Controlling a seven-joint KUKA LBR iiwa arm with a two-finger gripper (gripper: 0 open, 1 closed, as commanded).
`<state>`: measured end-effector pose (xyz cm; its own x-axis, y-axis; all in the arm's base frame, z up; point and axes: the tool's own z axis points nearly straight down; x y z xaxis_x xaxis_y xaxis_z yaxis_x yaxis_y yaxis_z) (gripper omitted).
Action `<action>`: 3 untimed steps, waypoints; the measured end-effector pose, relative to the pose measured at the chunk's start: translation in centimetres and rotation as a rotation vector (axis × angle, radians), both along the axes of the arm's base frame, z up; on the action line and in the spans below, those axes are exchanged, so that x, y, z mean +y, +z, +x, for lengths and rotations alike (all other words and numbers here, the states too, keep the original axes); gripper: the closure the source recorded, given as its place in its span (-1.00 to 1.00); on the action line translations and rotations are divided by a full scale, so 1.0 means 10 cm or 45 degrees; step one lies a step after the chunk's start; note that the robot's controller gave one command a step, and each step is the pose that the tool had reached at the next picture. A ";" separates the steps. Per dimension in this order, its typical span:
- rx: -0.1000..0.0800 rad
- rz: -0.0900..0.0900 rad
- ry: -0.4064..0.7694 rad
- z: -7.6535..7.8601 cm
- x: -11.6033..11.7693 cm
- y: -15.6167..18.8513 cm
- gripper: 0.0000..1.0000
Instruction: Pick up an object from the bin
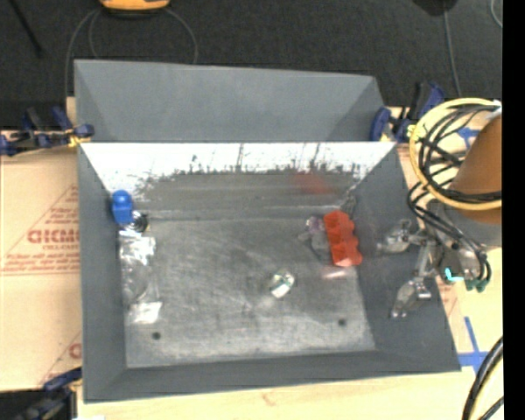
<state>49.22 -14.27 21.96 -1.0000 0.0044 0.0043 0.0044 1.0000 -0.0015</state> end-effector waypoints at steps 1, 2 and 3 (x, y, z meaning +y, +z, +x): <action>-0.003 0.003 0.287 0.68 0.41 -1.19 -1.00; -0.012 0.002 0.472 0.90 1.05 -1.31 -1.00; -0.012 -0.001 0.744 0.30 1.22 -1.40 -1.00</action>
Offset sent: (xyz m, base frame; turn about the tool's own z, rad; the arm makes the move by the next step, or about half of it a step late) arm 0.0675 0.0414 -0.1158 -0.2267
